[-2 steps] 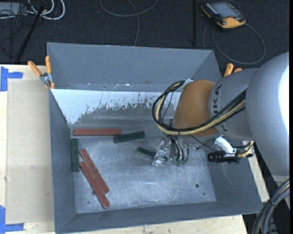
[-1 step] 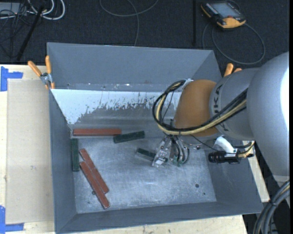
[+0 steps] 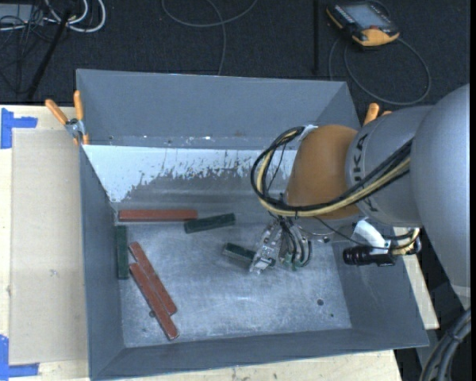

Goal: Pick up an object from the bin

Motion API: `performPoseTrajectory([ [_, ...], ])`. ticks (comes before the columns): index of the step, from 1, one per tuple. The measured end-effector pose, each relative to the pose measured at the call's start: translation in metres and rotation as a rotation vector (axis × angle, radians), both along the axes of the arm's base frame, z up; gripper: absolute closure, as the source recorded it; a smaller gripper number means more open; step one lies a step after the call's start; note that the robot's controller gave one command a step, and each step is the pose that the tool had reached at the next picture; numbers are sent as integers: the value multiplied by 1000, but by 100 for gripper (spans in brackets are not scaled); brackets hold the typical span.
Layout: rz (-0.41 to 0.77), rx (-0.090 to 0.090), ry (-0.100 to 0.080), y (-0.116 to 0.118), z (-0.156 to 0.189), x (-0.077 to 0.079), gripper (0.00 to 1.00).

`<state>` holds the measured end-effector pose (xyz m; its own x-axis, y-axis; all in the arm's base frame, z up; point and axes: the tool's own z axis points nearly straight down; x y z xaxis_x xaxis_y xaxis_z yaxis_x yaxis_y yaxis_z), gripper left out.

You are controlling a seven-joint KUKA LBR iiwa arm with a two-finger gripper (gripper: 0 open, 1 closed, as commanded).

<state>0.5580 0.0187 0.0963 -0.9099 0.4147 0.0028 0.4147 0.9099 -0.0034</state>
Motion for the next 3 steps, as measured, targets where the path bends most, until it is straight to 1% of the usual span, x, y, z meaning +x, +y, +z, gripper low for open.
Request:
performPoseTrajectory([
  [1,1,2,3,1,21,0,100],
  [3,2,2,-1,1,65,2,100],
])
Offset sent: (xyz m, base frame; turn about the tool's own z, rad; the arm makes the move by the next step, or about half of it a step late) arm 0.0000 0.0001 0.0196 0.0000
